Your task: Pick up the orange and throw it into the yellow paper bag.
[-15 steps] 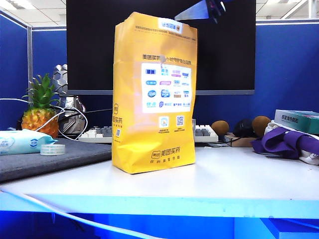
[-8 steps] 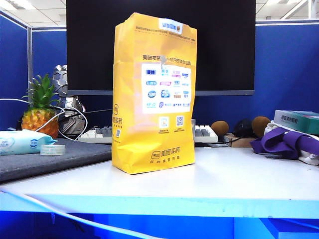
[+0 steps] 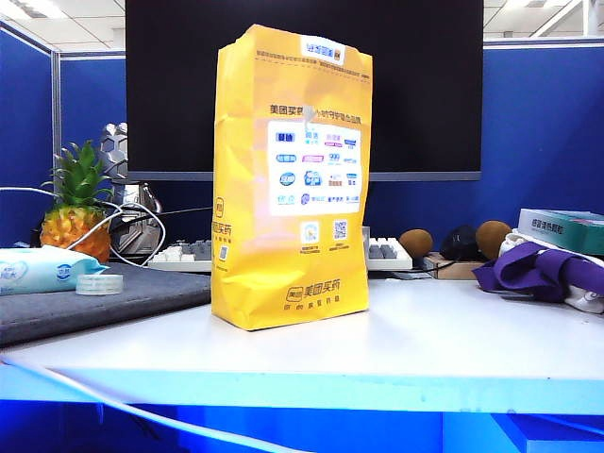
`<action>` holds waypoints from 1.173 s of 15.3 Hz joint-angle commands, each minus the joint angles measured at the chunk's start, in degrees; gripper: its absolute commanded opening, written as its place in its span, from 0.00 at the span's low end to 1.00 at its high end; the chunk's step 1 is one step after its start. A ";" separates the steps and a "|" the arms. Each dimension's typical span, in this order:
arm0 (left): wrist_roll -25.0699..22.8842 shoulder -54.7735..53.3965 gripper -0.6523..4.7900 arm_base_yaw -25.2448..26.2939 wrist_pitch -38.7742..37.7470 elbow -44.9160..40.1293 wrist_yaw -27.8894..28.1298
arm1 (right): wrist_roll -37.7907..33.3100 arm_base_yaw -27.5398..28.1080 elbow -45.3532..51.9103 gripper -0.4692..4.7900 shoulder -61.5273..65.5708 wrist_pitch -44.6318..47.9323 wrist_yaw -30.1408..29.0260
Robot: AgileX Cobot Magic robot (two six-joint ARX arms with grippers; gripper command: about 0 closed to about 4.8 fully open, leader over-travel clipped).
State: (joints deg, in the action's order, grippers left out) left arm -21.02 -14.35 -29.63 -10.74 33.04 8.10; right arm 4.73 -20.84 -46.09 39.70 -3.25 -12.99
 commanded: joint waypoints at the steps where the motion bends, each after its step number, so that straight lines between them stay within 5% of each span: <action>1: 3.02 7.23 0.91 0.09 1.84 -6.73 4.35 | -6.95 -0.09 20.22 1.00 -5.57 14.29 1.75; 5: 5.07 7.32 0.91 0.09 8.11 -13.81 6.40 | -9.22 -0.07 35.69 1.00 -3.80 31.02 5.25; 8: 10.60 7.45 0.91 0.09 6.56 -14.23 6.58 | -9.88 -0.07 36.63 1.00 -3.93 31.36 6.78; 14: 10.56 7.43 0.91 0.07 6.54 -14.23 5.81 | -9.88 -0.07 36.63 1.00 -3.93 31.36 6.73; 18: 10.56 9.35 0.91 0.09 4.20 -14.64 5.79 | -9.88 0.35 41.59 1.00 -15.74 28.33 6.84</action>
State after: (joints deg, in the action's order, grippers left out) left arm -10.63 -5.56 -29.63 -5.76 18.28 14.11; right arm -4.95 -20.60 -4.75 25.63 25.43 -6.13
